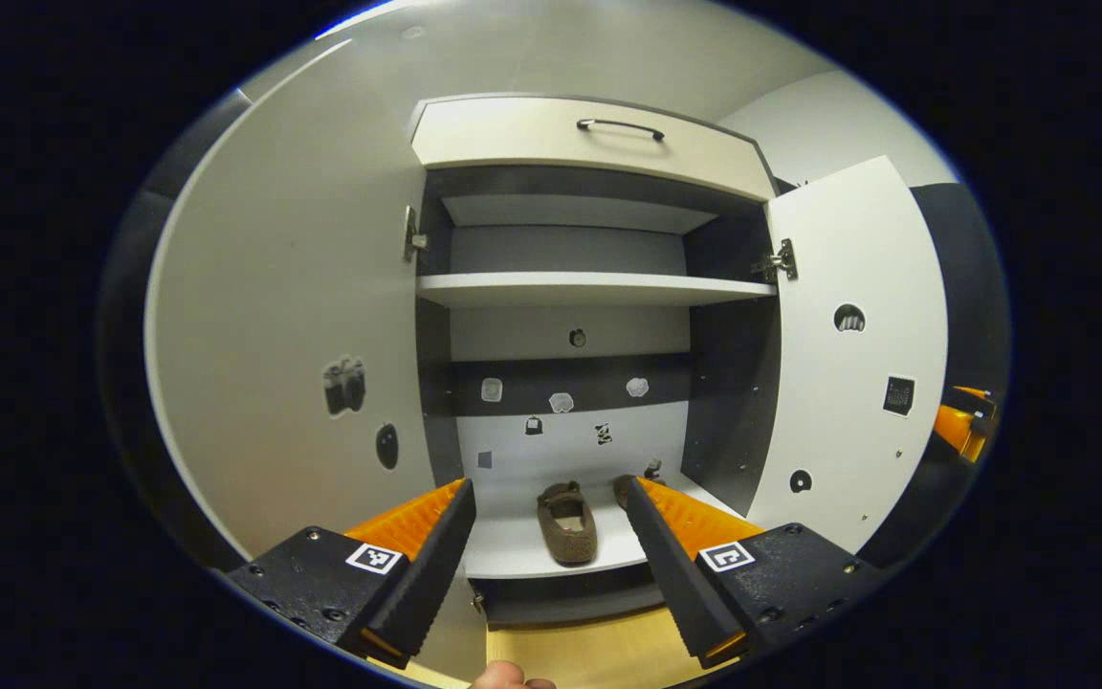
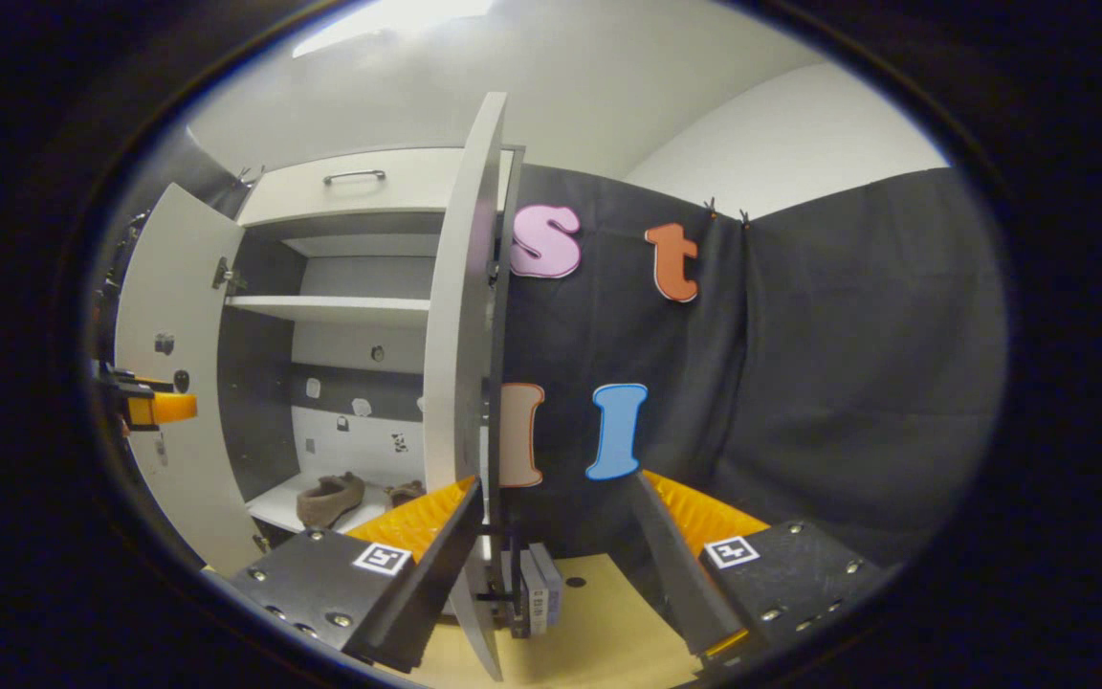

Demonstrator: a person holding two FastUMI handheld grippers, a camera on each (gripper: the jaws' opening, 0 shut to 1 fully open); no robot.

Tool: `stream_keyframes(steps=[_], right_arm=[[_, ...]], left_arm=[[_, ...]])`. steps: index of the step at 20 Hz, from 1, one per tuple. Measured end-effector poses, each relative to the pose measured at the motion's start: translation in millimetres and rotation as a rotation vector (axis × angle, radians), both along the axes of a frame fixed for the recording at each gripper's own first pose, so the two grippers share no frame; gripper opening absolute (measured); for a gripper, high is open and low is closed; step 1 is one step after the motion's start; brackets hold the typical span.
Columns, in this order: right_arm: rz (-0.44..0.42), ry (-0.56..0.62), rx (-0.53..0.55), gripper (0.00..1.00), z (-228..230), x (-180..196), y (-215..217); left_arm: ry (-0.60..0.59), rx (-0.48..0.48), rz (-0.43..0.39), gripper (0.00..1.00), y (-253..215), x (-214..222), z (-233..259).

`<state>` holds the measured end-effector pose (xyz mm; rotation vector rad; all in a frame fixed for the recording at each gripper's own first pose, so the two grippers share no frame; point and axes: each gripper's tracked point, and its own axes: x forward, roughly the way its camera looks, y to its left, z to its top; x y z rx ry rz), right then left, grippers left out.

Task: Grab one shoe with the right hand and put it into the shoe cabinet, grab the other shoe with the left hand and put it into the shoe cabinet; then close the right door with the right hand and the left door with the left hand.

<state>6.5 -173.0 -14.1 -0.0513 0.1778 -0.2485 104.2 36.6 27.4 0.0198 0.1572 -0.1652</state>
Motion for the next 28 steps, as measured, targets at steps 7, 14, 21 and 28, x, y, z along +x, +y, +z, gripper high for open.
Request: stream_keyframes(steps=[7,14,21,28], right_arm=[[0.161,-0.001,0.052,0.87,-5.7,23.6,69.1],[0.252,0.012,0.111,0.92,-13.1,36.8,98.0],[0.304,0.056,0.105,0.92,-39.7,57.3,111.1],[0.373,0.054,0.135,0.98,-53.7,83.0,143.0]], left_arm=[[-0.052,0.024,0.021,0.96,25.1,-37.6,28.0],[-0.063,0.004,0.044,0.97,39.1,-58.9,32.7],[-0.044,-0.007,0.102,0.97,62.7,-70.7,27.5],[-0.048,-0.032,0.151,0.96,80.4,-82.9,31.1]])
